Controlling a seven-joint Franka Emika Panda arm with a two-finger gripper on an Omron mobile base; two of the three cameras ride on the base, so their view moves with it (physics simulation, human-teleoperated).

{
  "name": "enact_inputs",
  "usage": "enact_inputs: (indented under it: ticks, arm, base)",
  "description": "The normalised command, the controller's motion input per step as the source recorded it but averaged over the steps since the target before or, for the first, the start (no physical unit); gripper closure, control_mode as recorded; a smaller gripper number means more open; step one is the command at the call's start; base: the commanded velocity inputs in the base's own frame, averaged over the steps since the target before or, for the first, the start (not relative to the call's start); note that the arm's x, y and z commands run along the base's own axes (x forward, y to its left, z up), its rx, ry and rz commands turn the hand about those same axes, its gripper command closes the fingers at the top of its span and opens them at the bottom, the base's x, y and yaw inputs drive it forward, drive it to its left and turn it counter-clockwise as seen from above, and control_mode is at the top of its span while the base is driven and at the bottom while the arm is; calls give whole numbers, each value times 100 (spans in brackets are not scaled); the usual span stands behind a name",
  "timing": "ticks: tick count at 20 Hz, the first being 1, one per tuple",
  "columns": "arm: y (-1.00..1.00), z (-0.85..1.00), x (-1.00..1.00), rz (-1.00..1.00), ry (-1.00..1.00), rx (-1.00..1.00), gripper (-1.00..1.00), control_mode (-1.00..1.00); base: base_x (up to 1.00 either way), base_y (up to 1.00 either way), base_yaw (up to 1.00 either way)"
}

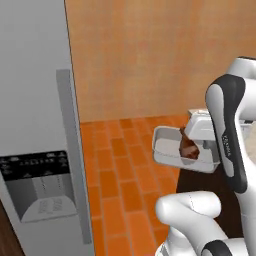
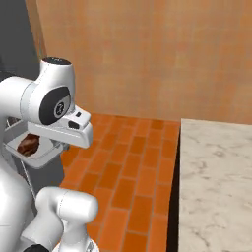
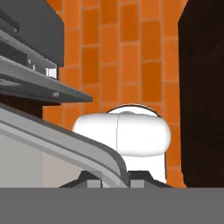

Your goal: Take the meat container that has the chicken drumstick and place it on the second highest rack of the freezer. Then take the vegetable container that has the mushroom and onion and place it on the highest rack of the freezer.

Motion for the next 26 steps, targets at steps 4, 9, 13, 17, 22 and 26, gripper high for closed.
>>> enact_inputs:
  ticks: [4, 9, 13, 17, 22, 26]
  arm:
    - [0, 0, 0, 0, 0, 0, 100, 100]
    - [0, 0, 0, 0, 0, 0, 100, 100]
    - [0, 0, 0, 0, 0, 0, 100, 100]
    - [0, 0, 0, 0, 0, 0, 100, 100]
    - [0, 0, 0, 0, 0, 0, 100, 100]
    - [0, 0, 0, 0, 0, 0, 100, 100]
  base:
    - [100, -38, 0]
    - [100, -48, 10]
    - [100, -16, 30]
    - [61, -3, 65]
    - [20, 0, 76]
    - [20, -3, 73]
